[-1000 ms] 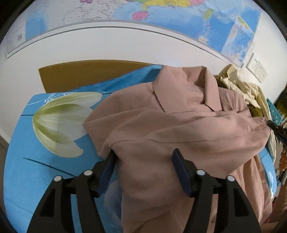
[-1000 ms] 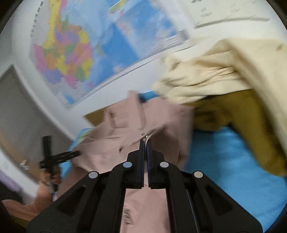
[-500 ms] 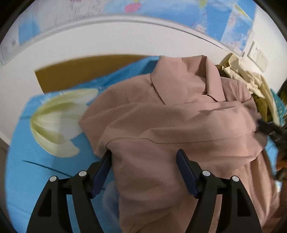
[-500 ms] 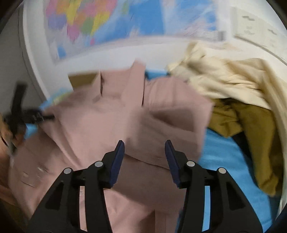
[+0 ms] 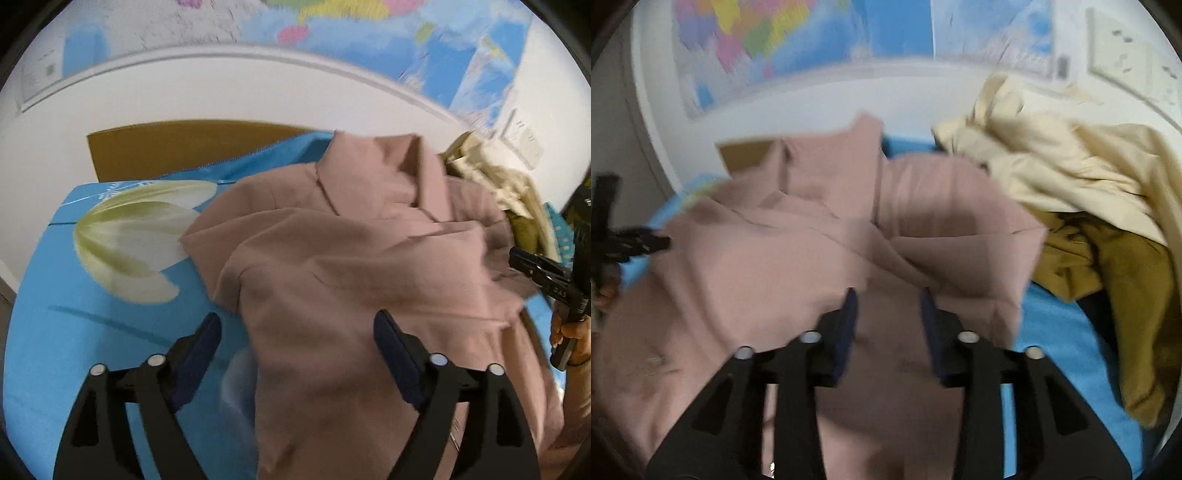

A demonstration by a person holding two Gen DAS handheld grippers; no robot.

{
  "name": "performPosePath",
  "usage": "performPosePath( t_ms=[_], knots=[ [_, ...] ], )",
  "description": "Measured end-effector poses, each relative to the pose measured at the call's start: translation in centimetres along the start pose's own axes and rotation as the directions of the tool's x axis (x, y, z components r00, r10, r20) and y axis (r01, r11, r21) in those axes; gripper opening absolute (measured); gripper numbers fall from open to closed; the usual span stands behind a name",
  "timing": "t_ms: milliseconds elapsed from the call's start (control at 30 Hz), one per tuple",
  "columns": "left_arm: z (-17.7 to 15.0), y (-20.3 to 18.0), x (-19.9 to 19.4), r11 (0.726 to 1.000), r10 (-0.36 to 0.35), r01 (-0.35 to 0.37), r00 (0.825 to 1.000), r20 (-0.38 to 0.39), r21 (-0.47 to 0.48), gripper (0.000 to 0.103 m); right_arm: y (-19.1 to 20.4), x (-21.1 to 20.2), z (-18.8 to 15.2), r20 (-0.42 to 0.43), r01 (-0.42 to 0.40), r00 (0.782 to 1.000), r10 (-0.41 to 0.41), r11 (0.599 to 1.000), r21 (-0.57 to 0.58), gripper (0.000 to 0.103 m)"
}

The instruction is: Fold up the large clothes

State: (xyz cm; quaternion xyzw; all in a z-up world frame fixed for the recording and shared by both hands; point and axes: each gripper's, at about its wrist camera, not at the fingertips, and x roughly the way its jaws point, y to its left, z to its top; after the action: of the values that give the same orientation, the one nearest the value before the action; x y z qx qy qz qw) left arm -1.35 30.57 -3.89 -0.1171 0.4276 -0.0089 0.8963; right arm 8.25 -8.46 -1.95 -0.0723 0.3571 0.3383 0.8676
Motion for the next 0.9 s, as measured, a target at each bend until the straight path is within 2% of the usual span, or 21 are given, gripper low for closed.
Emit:
performPosePath(
  t_ms=[33,100,233,333,400,467,500,533,567,633,733,800,833,867,900],
  knots=[
    [-0.6,0.2,-1.0,1.0,-0.023,0.023,1.0,0.007,-0.003,0.082,-0.2,-1.3,-0.9,0.002,-0.016,1.0,0.016,1.0,0.004,0.054],
    [-1.9,0.3,-2.5,0.998,-0.068,0.068,0.998,0.005,-0.014,0.086,-0.6,-3.0,-2.7,-0.016,-0.05,0.999,0.051,0.998,0.03,0.055],
    [-5.8,0.6,-3.9,0.984,-0.173,0.171,0.985,-0.026,-0.054,0.088,-2.0,-5.7,-6.8,-0.037,-0.078,0.996,0.083,0.989,0.123,0.066],
    [-8.3,0.6,-3.9,0.97,-0.231,0.224,0.971,-0.064,-0.095,0.088,-3.5,-7.4,-10.5,-0.044,-0.111,0.991,0.124,0.966,0.234,0.072],
    [-9.9,0.7,-4.1,0.966,-0.239,0.23,0.969,-0.066,-0.12,0.088,-3.8,-8.1,-13.0,-0.039,-0.152,0.984,0.172,0.937,0.315,0.074],
    [-10.9,1.0,-4.7,0.944,-0.309,0.301,0.95,-0.048,-0.134,0.093,-3.8,-8.4,-14.5,-0.039,-0.189,0.976,0.216,0.918,0.349,0.074],
    [-11.6,0.9,-5.2,0.924,-0.364,0.354,0.93,-0.047,-0.144,0.094,-3.4,-9.0,-15.1,-0.019,-0.2,0.975,0.22,0.918,0.343,0.074],
    [-12.0,0.7,-5.4,0.917,-0.385,0.375,0.921,-0.056,-0.138,0.094,-3.4,-9.3,-15.5,-0.014,-0.211,0.973,0.23,0.915,0.343,0.077],
    [-12.7,0.0,-5.5,0.919,-0.388,0.379,0.918,-0.077,-0.113,0.095,-3.2,-9.5,-15.6,-0.006,-0.224,0.971,0.24,0.912,0.344,0.077],
    [-13.7,-1.3,-5.9,0.929,-0.37,0.366,0.925,-0.086,-0.056,0.096,-2.8,-9.7,-15.9,0.008,-0.244,0.966,0.257,0.905,0.348,0.077],
    [-15.1,-3.5,-6.3,0.897,-0.44,0.442,0.891,-0.114,-0.003,0.096,-2.1,-9.7,-16.6,0.019,-0.279,0.957,0.29,0.898,0.341,0.077],
    [-15.7,-5.4,-5.9,0.909,-0.405,0.413,0.907,-0.12,0.054,0.085,-1.5,-9.5,-16.7,0.021,-0.306,0.948,0.317,0.893,0.33,0.074],
    [-15.8,-6.0,-5.6,0.909,-0.401,0.411,0.906,-0.134,0.064,0.058,-1.3,-9.2,-16.7,0.016,-0.319,0.943,0.333,0.888,0.33,0.063],
    [-15.7,-6.3,-5.3,0.904,-0.415,0.426,0.896,-0.159,0.042,0.02,-1.2,-9.1,-16.9,0.008,-0.329,0.938,0.347,0.883,0.335,0.047],
    [-15.8,-6.2,-5.2,0.899,-0.43,0.438,0.885,-0.178,0.01,0.012,-1.2,-9.0,-17.0,0.005,-0.334,0.935,0.353,0.88,0.339,0.04]
  ],
)
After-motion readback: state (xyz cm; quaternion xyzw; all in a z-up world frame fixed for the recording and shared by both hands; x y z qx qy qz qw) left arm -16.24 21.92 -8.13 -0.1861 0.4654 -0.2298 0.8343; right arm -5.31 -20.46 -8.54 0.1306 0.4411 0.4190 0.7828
